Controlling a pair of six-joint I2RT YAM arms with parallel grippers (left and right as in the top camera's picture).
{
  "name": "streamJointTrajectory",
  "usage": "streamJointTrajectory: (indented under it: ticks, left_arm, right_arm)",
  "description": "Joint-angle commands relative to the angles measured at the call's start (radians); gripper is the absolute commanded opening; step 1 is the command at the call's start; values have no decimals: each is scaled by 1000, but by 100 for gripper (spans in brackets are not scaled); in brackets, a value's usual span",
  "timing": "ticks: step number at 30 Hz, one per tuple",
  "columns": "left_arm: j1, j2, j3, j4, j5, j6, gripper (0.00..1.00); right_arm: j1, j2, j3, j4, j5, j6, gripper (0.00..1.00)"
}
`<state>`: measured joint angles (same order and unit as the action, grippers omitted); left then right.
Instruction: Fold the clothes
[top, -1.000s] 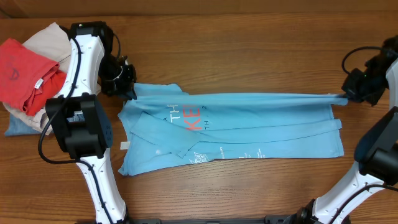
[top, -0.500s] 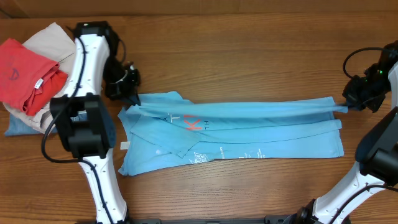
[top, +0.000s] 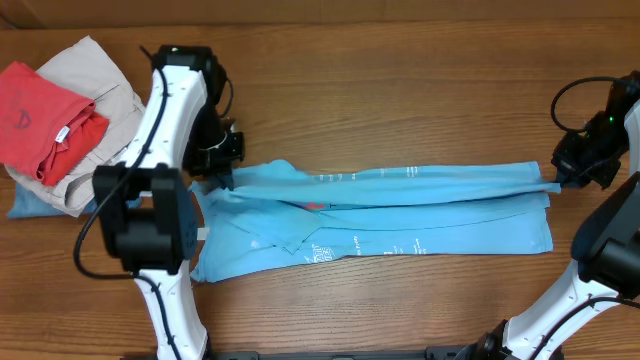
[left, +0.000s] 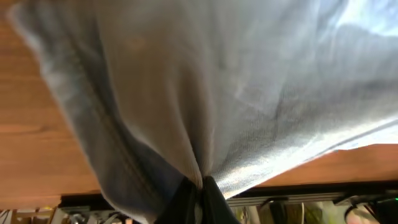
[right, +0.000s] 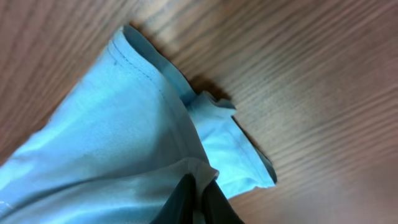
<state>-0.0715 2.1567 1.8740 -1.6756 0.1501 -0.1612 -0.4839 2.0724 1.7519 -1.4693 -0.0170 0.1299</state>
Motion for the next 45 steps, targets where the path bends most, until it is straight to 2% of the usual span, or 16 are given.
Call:
streamJointTrajectory:
  ticks: [1,8,17,23,31,34,40,45]
  left_arm:
    - [0,-94,-56,17,-47,-31,4]
    - [2,-145,-226,92,-51,-46,4]
    - [-10,-145,-413,185,-2,-45,4]
    - [-10,-145,-443,192,-4,-45,4]
    - [-10,-145,-446,151,-35,-45,5]
    - [-9,-145,-446,140,-57,-45,13]
    - [-8,-147,-445,145,-58,-44,22]
    - [-6,-174,-434,151,-80,-45,17]
  right_arm:
    - [-9,-43,14,-23,24,-2,7]
    - [-10,-43,14,-55,16,-2,7]
    - [-9,-43,-85,10,16,-2,8]
    - [-9,-43,-169,51,16,-2,9]
    - [-11,-43,-209,54,55,-1,18]
    - [-11,-43,-209,52,73,2,18]
    - [-14,-43,-207,58,219,92,19]
    - [-18,-43,-207,79,202,92,21]
